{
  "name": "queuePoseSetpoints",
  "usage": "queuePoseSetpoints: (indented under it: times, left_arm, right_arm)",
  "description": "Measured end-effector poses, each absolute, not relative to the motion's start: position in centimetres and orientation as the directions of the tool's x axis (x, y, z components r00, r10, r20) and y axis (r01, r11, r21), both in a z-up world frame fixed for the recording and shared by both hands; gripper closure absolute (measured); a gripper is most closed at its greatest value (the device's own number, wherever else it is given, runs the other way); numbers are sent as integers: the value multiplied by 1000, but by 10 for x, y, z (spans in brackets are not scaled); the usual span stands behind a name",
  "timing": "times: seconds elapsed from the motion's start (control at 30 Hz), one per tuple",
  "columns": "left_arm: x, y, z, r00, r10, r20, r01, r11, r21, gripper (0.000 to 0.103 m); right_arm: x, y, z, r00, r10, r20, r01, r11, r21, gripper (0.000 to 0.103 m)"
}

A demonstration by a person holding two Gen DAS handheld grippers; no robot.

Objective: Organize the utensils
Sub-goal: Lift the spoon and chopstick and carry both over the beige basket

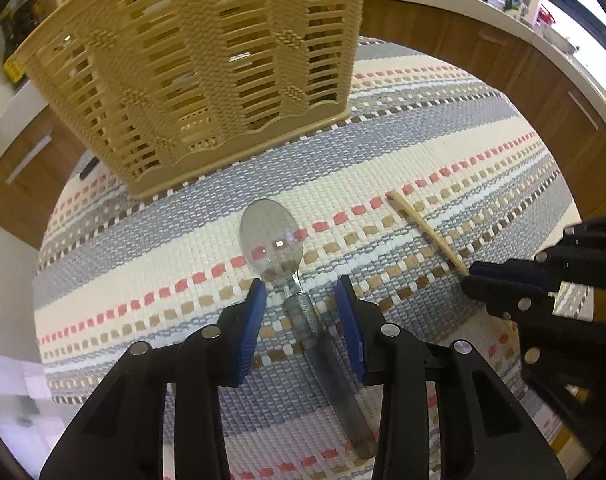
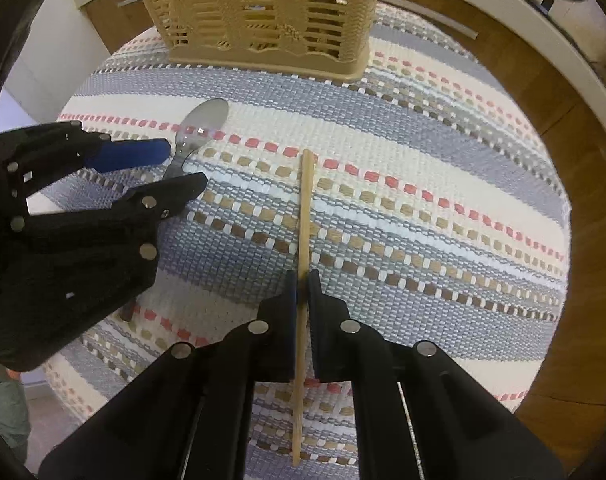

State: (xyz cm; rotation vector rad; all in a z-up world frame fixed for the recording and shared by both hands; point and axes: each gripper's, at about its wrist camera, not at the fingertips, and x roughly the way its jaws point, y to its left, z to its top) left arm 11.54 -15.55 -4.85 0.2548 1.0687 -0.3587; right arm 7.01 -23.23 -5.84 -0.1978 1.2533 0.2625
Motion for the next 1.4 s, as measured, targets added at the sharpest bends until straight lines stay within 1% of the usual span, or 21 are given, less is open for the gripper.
queuePoseSetpoints:
  times: [0.03,0.07,0.1,0.17,0.27,0.37,0.47,0.63,0.73,0.8,0.9,1.07,1.27,1.4]
  left_arm:
    - [116,-157,-49,432,-164,-887,408,912,30,70]
    - [116,-157,-49,433,-165,-886,412,911,31,82]
    - [116,-158,-48,442,-151,-884,409,911,48,90]
    - [114,-152,-46,455,-139,-880,403,913,64,93]
    - [112,-148,-43,467,-169,-868,392,919,32,93]
    - [102,-135,-28,519,-229,-823,385,923,-14,93]
    - [92,-118,0,587,-272,-762,368,929,-47,93]
    - [72,-89,62,708,-359,-608,373,921,-109,93]
    - [66,-78,96,744,-437,-505,430,892,-138,93]
    - [66,-71,115,766,-464,-445,453,881,-139,93]
    - [71,-62,141,803,-467,-372,456,882,-121,93]
    - [88,-56,166,854,-448,-264,437,894,-101,93]
    - [119,-41,167,884,-444,-147,416,890,-185,93]
    - [140,-34,157,913,-396,-92,368,901,-229,93]
  right_arm:
    - [73,-232,-59,281,97,-955,-303,953,8,99]
    - [74,-233,-59,277,105,-955,-306,952,16,99]
    - [76,-234,-59,280,110,-954,-308,951,20,100]
    - [77,-236,-58,289,116,-950,-308,951,22,100]
    - [73,-237,-50,331,134,-934,-312,950,26,100]
    - [69,-241,-33,381,184,-906,-336,941,50,100]
    - [66,-243,-4,450,220,-865,-361,931,48,100]
    - [61,-244,50,566,305,-766,-395,916,73,100]
    - [62,-250,82,631,347,-694,-411,908,80,100]
    - [66,-250,102,665,372,-647,-418,904,90,100]
    - [75,-252,126,712,391,-583,-418,903,95,100]
    - [85,-250,155,788,403,-466,-407,908,97,100]
    - [112,-256,170,839,406,-361,-386,913,129,100]
    - [130,-262,170,880,382,-281,-364,924,119,100]
